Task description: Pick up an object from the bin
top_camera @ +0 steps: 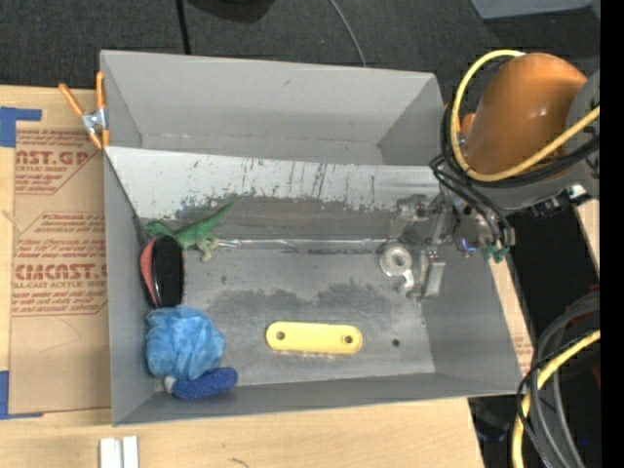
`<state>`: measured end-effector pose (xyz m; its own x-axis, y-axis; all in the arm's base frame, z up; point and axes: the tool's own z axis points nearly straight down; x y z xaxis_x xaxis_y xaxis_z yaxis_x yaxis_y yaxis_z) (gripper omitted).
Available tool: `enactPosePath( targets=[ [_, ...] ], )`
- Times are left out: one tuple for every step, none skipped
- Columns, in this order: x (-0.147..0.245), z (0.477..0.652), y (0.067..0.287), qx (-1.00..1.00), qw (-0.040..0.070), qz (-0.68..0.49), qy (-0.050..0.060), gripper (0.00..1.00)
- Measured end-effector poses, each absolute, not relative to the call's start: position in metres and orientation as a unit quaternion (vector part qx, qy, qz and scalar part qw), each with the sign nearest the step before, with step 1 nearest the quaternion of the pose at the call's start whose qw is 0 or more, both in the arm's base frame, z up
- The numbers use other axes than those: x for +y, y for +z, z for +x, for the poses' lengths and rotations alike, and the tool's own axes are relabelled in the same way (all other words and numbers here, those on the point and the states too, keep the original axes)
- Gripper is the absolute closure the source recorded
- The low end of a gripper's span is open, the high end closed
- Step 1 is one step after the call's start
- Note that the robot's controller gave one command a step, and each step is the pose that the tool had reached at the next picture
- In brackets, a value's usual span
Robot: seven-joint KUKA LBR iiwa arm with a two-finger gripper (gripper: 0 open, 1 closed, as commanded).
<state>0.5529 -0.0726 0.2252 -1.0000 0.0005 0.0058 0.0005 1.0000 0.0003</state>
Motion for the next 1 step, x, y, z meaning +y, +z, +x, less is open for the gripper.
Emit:
enactPosePath(
  targets=[
    [-0.0724,0.5543,0.23,-1.0,-0.001,0.0,0.0,0.0]
  ],
)
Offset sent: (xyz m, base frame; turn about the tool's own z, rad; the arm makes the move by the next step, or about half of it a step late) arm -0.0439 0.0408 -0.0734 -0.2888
